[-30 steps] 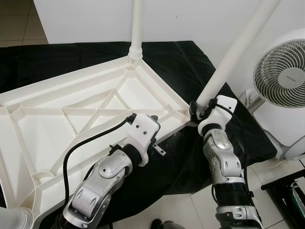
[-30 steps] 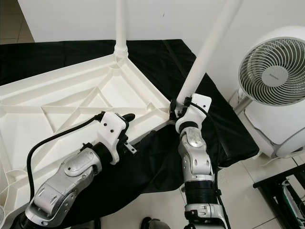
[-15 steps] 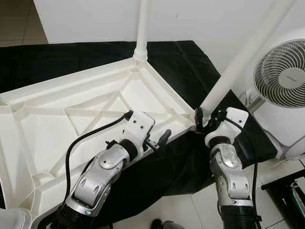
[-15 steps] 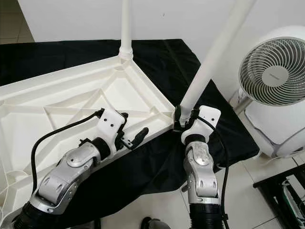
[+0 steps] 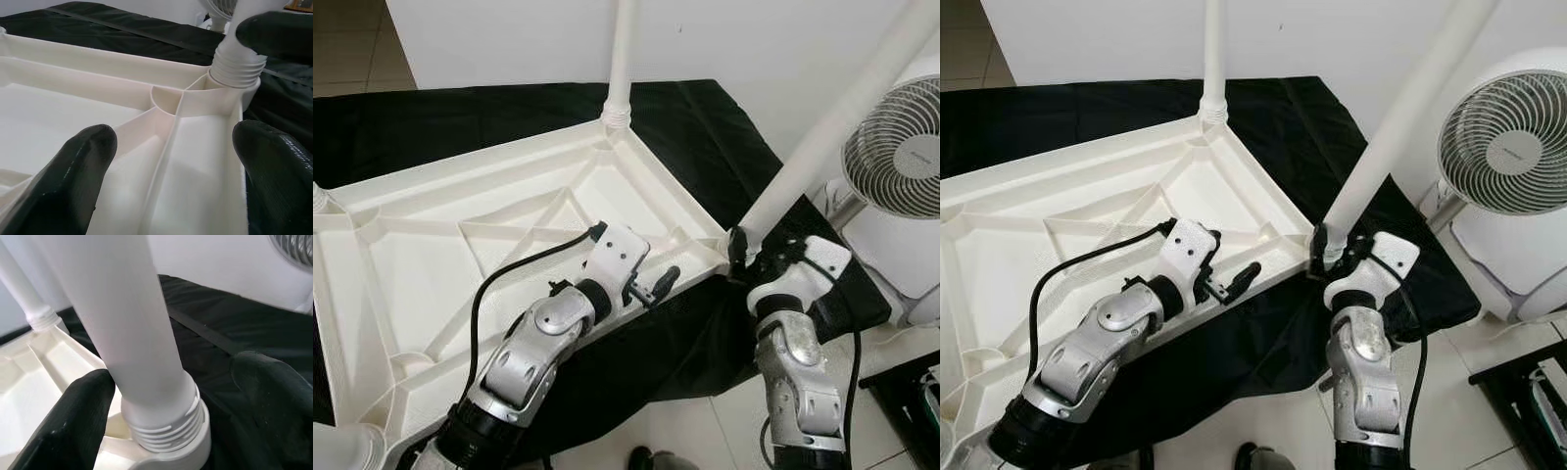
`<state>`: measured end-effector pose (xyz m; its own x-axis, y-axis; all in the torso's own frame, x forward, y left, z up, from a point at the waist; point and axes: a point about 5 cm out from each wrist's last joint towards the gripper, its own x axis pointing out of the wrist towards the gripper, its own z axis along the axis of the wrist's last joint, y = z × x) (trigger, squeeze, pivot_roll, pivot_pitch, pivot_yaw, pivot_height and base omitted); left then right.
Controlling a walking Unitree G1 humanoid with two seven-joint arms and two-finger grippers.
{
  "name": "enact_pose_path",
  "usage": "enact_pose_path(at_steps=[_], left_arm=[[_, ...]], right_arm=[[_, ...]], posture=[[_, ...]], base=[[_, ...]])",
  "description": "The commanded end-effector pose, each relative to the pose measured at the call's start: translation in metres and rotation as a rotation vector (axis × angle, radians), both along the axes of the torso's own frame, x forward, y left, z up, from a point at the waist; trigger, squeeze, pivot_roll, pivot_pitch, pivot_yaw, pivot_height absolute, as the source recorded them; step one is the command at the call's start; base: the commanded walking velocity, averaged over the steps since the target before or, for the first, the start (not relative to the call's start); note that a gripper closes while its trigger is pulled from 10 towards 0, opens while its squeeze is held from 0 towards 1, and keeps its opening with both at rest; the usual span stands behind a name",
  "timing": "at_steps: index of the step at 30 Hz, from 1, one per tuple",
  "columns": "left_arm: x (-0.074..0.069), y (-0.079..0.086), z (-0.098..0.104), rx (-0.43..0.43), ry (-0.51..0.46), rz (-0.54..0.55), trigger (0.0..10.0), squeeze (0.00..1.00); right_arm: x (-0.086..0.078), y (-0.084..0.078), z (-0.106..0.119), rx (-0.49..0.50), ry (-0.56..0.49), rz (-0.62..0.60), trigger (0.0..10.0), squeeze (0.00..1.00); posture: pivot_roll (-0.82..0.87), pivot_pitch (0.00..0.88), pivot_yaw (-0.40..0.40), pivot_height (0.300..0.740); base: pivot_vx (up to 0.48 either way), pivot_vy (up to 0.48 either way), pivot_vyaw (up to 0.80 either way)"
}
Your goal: Building children table
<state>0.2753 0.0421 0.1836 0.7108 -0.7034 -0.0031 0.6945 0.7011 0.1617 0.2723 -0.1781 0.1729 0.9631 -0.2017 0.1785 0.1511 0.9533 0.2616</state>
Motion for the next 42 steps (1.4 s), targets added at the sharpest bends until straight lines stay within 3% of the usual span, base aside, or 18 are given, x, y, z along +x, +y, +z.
enact_pose_path(at_steps=[1,5,9,13,15,19,23,27,32,36,42], left_arm=[[-0.004,-0.006,0.000,0.009,0.008,-0.118,10.0,0.00],[-0.001,-0.005,0.005,0.012,0.006,-0.138,10.0,0.00],[-0.001,-0.006,0.007,0.013,0.030,-0.173,10.0,0.00],[-0.001,-0.007,0.008,0.019,0.026,-0.184,10.0,0.00],[-0.003,-0.011,0.010,0.043,0.027,-0.224,10.0,0.00],[-0.006,-0.018,0.007,0.118,0.058,-0.283,10.0,0.00],[-0.006,-0.020,0.004,0.165,0.073,-0.296,10.0,0.00],[0.001,-0.022,-0.003,0.264,0.131,-0.254,10.0,0.00],[0.001,-0.024,-0.001,0.278,0.144,-0.252,10.0,0.00],[-0.006,-0.026,0.000,0.299,0.138,-0.305,10.0,0.00],[-0.018,-0.035,-0.001,0.311,0.139,-0.401,10.0,0.00]], right_arm=[[-0.007,-0.014,0.005,0.030,-0.031,-0.054,10.0,0.00],[-0.015,-0.008,-0.002,0.057,-0.017,0.001,10.0,0.00],[-0.027,0.010,-0.015,0.146,0.031,0.230,10.0,0.00],[-0.031,0.011,-0.018,0.119,0.039,0.276,10.0,0.00],[-0.040,0.006,-0.026,0.115,0.065,0.343,10.0,0.00],[-0.046,-0.005,-0.029,0.107,0.083,0.334,10.0,0.00],[-0.048,-0.007,-0.026,0.099,0.078,0.341,10.0,0.00],[-0.052,-0.002,-0.019,0.123,0.050,0.376,10.0,0.00],[-0.055,0.000,-0.017,0.126,0.040,0.384,10.0,0.00],[-0.057,-0.004,-0.017,0.142,0.036,0.375,10.0,0.00],[-0.062,-0.021,-0.014,0.119,0.014,0.286,10.0,0.00]], posture=[[0.01,0.182,-0.053,0.740],[0.01,0.185,-0.049,0.740],[0.02,0.187,-0.047,0.740],[0.02,0.187,-0.045,0.740],[0.01,0.187,-0.034,0.740],[0.00,0.185,-0.024,0.740],[-0.01,0.184,-0.015,0.740],[-0.01,0.187,-0.001,0.740],[-0.02,0.186,0.003,0.740],[-0.02,0.194,0.010,0.740],[-0.04,0.199,0.019,0.740]], base=[[0.000,0.000,0.00],[0.000,0.000,0.00],[0.000,0.000,0.00],[0.000,0.000,0.00],[0.000,0.000,0.00],[0.000,0.000,0.00],[0.000,0.000,0.00],[0.000,0.000,0.00],[0.000,0.000,0.00],[0.000,0.000,0.00],[0.000,0.000,0.00]])
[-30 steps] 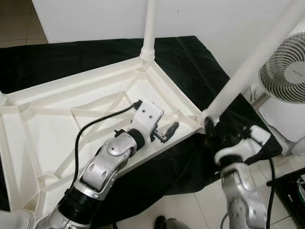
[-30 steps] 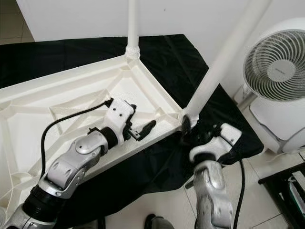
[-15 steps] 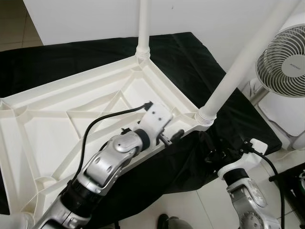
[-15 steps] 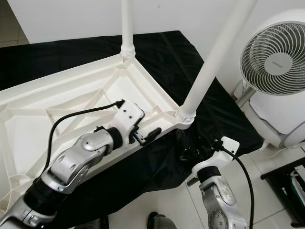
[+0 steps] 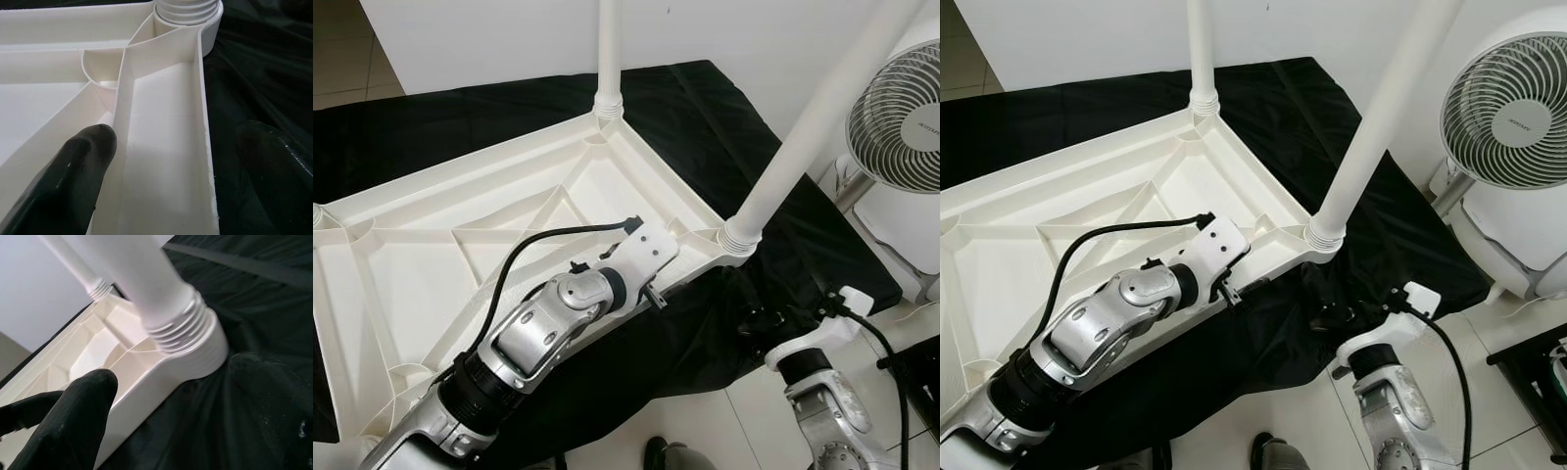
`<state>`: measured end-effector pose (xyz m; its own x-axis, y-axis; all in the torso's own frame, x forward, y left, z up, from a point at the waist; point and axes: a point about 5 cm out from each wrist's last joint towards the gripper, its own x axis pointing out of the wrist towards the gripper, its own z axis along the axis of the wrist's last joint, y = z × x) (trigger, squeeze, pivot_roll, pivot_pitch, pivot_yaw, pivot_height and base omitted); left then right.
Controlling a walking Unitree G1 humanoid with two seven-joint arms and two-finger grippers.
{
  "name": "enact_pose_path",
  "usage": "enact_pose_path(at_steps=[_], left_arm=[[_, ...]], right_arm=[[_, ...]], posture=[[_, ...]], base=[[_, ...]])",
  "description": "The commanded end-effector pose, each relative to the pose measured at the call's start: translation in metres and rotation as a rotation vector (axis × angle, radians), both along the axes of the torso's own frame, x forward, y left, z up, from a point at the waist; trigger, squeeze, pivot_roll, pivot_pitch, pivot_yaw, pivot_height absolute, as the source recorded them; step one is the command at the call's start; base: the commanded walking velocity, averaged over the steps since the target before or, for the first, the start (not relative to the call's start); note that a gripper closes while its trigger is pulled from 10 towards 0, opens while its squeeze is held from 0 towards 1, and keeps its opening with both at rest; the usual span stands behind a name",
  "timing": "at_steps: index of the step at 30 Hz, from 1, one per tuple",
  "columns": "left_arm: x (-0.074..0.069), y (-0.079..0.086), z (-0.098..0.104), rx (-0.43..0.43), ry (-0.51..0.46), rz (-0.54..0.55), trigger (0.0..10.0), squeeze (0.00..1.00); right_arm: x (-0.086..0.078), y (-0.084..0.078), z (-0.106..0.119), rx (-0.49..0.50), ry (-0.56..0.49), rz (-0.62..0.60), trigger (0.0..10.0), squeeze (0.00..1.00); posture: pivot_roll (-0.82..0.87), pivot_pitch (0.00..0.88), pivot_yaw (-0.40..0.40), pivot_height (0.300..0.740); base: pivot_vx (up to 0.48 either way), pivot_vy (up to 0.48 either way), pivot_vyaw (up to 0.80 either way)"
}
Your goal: Building children table
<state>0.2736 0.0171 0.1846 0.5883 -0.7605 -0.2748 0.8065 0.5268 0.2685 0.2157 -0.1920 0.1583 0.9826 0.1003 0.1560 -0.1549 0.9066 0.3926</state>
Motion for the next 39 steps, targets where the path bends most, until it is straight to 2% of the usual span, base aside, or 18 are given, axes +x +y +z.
enact_pose_path(at_steps=[1,7,14,20,22,26,27,28,29,31,32,34,35,38,39], left_arm=[[-0.017,-0.011,-0.001,0.018,0.080,-0.256,10.0,0.00],[-0.018,-0.018,0.007,-0.014,0.057,-0.269,10.0,0.00],[-0.022,-0.026,0.014,-0.048,0.050,-0.295,10.0,0.00],[-0.027,-0.034,-0.003,0.009,0.101,-0.306,10.0,0.00],[-0.024,-0.036,-0.012,0.039,0.121,-0.260,10.0,0.00],[-0.018,-0.036,-0.016,0.061,0.126,-0.206,10.0,0.00],[-0.015,-0.036,-0.015,0.058,0.128,-0.185,8.3,0.00],[-0.014,-0.036,-0.015,0.055,0.128,-0.173,8.3,0.00],[-0.012,-0.035,-0.014,0.054,0.126,-0.160,6.6,0.00],[-0.012,-0.035,-0.014,0.054,0.126,-0.160,6.6,0.00],[-0.008,-0.033,-0.014,0.064,0.117,-0.131,2.8,0.00],[-0.007,-0.032,-0.014,0.068,0.111,-0.119,2.8,0.00],[-0.005,-0.032,-0.013,0.060,0.111,-0.110,8.4,0.00],[-0.002,-0.032,-0.011,0.048,0.113,-0.086,8.9,0.00],[-0.001,-0.031,-0.011,0.047,0.111,-0.073,7.2,0.00]], right_arm=[[-0.007,-0.010,0.001,-0.024,0.000,-0.064,10.0,0.00],[-0.013,-0.023,-0.003,-0.046,0.019,-0.202,10.0,0.00],[-0.016,-0.028,-0.004,-0.049,0.026,-0.242,10.0,0.00],[-0.017,-0.030,-0.002,-0.059,0.022,-0.252,10.0,0.00],[-0.018,-0.030,-0.001,-0.060,0.021,-0.257,10.0,0.00],[-0.018,-0.030,-0.001,-0.062,0.022,-0.261,10.0,0.00],[-0.018,-0.030,-0.001,-0.063,0.023,-0.263,10.0,0.00],[-0.018,-0.031,-0.001,-0.064,0.024,-0.264,10.0,0.00],[-0.018,-0.031,-0.001,-0.067,0.025,-0.266,10.0,0.00],[-0.018,-0.031,-0.001,-0.067,0.025,-0.266,10.0,0.00],[-0.016,-0.032,-0.002,-0.072,0.027,-0.266,10.0,0.00],[-0.016,-0.032,-0.002,-0.074,0.028,-0.266,10.0,0.00],[-0.015,-0.033,-0.002,-0.079,0.030,-0.266,10.0,0.00],[-0.014,-0.032,-0.002,-0.077,0.031,-0.263,10.0,0.00],[-0.014,-0.032,-0.002,-0.075,0.031,-0.261,10.0,0.00]], posture=[[-0.04,0.199,0.019,0.740],[-0.06,0.202,0.032,0.740],[-0.08,0.204,0.040,0.740],[-0.09,0.207,0.045,0.740],[-0.09,0.209,0.047,0.740],[-0.09,0.209,0.048,0.740],[-0.09,0.209,0.048,0.740],[-0.09,0.209,0.048,0.740],[-0.09,0.209,0.049,0.740],[-0.09,0.209,0.049,0.740],[-0.09,0.209,0.049,0.740],[-0.09,0.209,0.049,0.740],[-0.09,0.209,0.049,0.740],[-0.09,0.209,0.049,0.740],[-0.09,0.209,0.049,0.740]], base=[[0.000,0.000,0.00],[0.000,0.000,0.00],[0.000,0.000,0.00],[0.000,0.000,0.00],[0.000,0.000,0.00],[0.000,0.000,0.00],[0.000,0.000,0.00],[0.000,0.000,0.00],[0.000,0.000,0.00],[0.000,0.000,0.00],[0.000,0.000,0.00],[0.000,0.000,0.00],[0.000,0.000,0.00],[0.000,0.000,0.00],[0.000,0.000,0.00]])
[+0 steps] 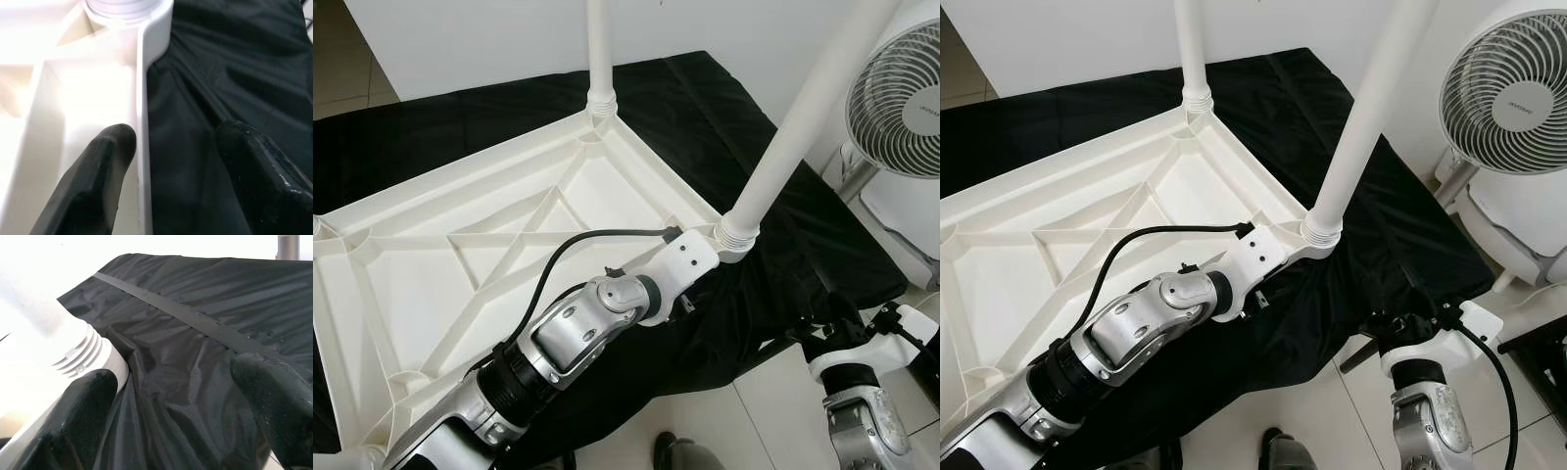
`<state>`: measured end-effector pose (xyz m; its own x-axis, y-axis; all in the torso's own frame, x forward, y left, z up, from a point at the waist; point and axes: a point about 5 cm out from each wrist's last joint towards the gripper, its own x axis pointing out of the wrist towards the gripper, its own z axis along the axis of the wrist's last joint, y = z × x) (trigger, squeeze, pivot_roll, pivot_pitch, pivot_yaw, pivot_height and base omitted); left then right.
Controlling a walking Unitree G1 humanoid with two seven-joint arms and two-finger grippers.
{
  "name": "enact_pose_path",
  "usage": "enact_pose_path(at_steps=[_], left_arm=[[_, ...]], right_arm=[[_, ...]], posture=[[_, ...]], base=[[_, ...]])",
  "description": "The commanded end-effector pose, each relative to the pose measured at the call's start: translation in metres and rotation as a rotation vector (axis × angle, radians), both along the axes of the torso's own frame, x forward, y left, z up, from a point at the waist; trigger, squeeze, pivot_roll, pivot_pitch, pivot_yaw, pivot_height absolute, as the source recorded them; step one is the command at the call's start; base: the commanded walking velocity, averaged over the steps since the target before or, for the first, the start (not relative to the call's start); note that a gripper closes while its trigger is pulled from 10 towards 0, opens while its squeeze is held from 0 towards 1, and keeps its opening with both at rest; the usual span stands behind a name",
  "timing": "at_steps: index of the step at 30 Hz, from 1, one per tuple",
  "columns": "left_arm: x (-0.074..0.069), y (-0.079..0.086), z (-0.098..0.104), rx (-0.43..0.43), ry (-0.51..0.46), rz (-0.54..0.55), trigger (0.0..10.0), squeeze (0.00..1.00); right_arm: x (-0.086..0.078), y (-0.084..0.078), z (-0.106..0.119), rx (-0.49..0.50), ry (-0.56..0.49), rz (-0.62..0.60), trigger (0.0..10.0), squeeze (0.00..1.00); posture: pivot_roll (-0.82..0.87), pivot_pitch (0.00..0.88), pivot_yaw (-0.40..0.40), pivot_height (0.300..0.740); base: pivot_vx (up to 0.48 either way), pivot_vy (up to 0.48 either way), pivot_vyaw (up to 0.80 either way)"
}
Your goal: Building children table
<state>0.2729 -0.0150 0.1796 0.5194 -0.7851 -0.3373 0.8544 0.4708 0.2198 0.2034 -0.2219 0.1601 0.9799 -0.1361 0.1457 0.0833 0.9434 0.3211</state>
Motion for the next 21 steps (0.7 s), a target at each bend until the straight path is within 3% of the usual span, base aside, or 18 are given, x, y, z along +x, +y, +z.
enact_pose_path(at_steps=[1,2,3,5,6,15,17,21], left_arm=[[0.001,0.001,-0.006,0.021,0.033,-0.005,7.2,0.00],[0.001,0.001,-0.006,0.021,0.033,-0.005,7.2,0.00],[0.002,0.001,-0.006,0.020,0.034,0.003,8.9,0.00],[0.002,0.001,-0.006,0.020,0.035,0.007,8.9,0.00],[0.001,0.003,-0.006,0.027,0.029,-0.006,0.0,0.00],[0.000,0.010,-0.005,0.034,0.024,-0.019,0.0,0.00],[-0.004,0.025,-0.009,0.063,0.030,-0.031,0.0,0.00],[-0.009,0.037,-0.012,0.092,0.039,-0.046,0.0,0.00]], right_arm=[[-0.002,-0.002,-0.004,0.006,0.018,-0.009,10.0,0.00],[-0.002,-0.002,-0.004,0.006,0.018,-0.009,10.0,0.00],[-0.001,-0.002,-0.004,0.004,0.019,-0.010,10.0,0.00],[-0.001,-0.002,-0.004,0.002,0.020,-0.011,10.0,0.00],[-0.001,-0.002,-0.005,-0.001,0.023,-0.010,10.0,0.00],[-0.001,-0.003,-0.005,-0.008,0.028,-0.009,10.0,0.00],[0.000,-0.004,-0.006,-0.016,0.030,-0.005,10.0,0.00],[0.002,-0.004,-0.006,-0.025,0.030,0.009,10.0,0.00]], posture=[[-0.09,0.209,0.049,0.740],[-0.09,0.209,0.049,0.740],[-0.09,0.209,0.049,0.740],[-0.09,0.209,0.049,0.740],[-0.09,0.209,0.049,0.740],[-0.09,0.209,0.049,0.740],[-0.06,0.209,0.044,0.740],[-0.05,0.210,0.042,0.740]], base=[[0.000,0.000,0.00],[0.000,0.000,0.00],[0.000,0.000,0.00],[0.000,0.000,0.00],[0.000,0.000,0.00],[0.000,0.000,0.00],[0.000,0.000,0.00],[0.000,0.000,0.00]])
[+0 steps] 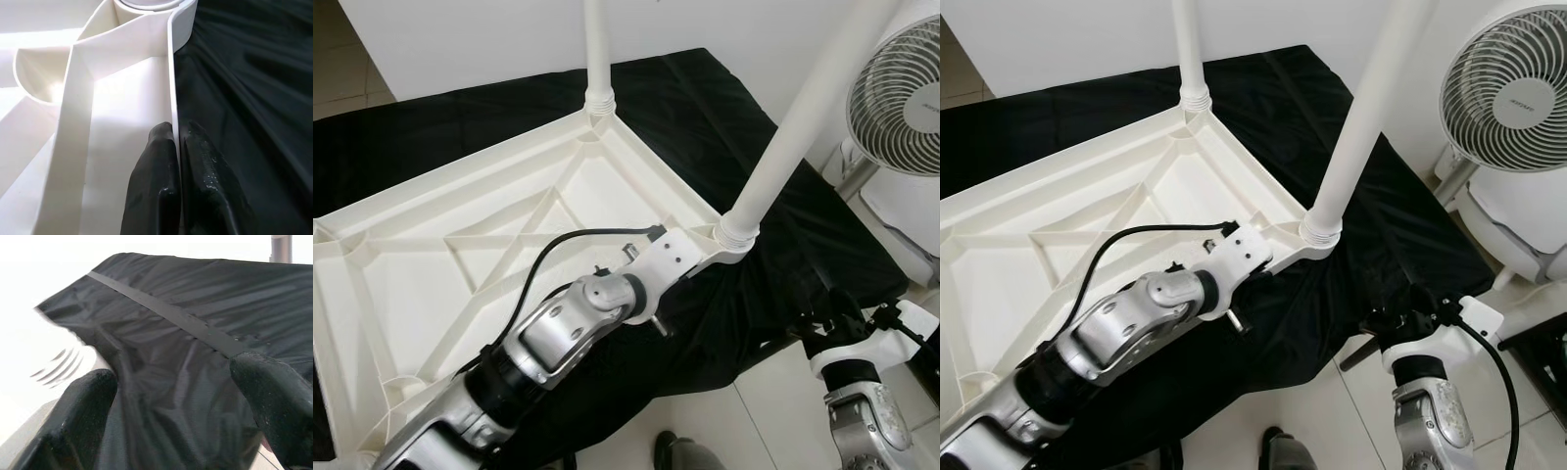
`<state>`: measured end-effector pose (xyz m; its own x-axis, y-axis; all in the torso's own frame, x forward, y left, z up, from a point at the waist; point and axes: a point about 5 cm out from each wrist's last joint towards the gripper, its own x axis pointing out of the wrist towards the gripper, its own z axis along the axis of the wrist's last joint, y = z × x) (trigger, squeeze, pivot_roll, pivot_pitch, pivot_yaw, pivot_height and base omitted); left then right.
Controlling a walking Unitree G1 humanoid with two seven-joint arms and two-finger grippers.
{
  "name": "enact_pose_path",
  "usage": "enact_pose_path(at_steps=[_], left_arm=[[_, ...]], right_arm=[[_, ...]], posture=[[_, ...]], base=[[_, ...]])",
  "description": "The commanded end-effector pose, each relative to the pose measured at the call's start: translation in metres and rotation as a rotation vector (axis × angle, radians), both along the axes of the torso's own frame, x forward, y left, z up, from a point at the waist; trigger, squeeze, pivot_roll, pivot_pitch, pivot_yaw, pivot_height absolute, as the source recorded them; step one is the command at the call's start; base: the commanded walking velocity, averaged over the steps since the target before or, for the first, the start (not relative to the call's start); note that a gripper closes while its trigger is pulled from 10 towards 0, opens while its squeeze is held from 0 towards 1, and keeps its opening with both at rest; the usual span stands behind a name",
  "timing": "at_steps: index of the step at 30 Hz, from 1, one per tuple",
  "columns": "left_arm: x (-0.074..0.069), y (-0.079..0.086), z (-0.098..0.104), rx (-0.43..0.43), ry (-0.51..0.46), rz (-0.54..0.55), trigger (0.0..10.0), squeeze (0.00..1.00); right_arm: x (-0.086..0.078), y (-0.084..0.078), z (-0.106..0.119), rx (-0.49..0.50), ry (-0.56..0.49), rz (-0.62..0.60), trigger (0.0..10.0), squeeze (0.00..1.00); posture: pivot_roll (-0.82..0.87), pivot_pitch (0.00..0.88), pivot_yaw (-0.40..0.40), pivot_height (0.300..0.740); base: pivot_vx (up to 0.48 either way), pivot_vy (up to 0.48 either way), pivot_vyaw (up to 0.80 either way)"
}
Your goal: Building children table
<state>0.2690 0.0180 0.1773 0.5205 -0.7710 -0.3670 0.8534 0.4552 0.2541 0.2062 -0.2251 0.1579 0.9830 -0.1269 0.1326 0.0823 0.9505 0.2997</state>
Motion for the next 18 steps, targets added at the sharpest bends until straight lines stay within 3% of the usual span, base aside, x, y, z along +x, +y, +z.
enact_pose_path(at_steps=[1,6,16,17,18], left_arm=[[-0.005,0.004,-0.010,0.044,0.054,-0.039,0.0,0.00],[-0.011,0.026,-0.011,0.087,0.067,-0.033,0.0,0.00],[-0.019,0.047,-0.011,0.126,0.064,0.003,0.0,0.00],[-0.021,0.050,-0.011,0.123,0.059,0.012,2.6,0.00],[-0.022,0.052,-0.010,0.115,0.048,0.025,10.0,0.00]], right_arm=[[-0.001,-0.001,-0.003,-0.004,0.014,0.003,10.0,0.00],[0.008,0.001,-0.003,-0.029,0.013,0.059,10.0,0.00],[0.024,0.005,-0.001,-0.051,0.011,0.134,10.0,0.00],[0.028,0.007,0.000,-0.058,0.011,0.158,10.0,0.00],[0.031,0.010,0.000,-0.070,0.011,0.192,10.0,0.00]], posture=[[-0.05,0.210,0.042,0.740],[0.00,0.210,0.023,0.740],[0.07,0.212,-0.032,0.740],[0.08,0.214,-0.048,0.740],[0.09,0.215,-0.058,0.740]], base=[[0.000,0.000,0.00],[0.000,0.000,0.00],[0.000,0.000,0.00],[0.000,0.000,0.00],[0.000,0.000,0.00]])
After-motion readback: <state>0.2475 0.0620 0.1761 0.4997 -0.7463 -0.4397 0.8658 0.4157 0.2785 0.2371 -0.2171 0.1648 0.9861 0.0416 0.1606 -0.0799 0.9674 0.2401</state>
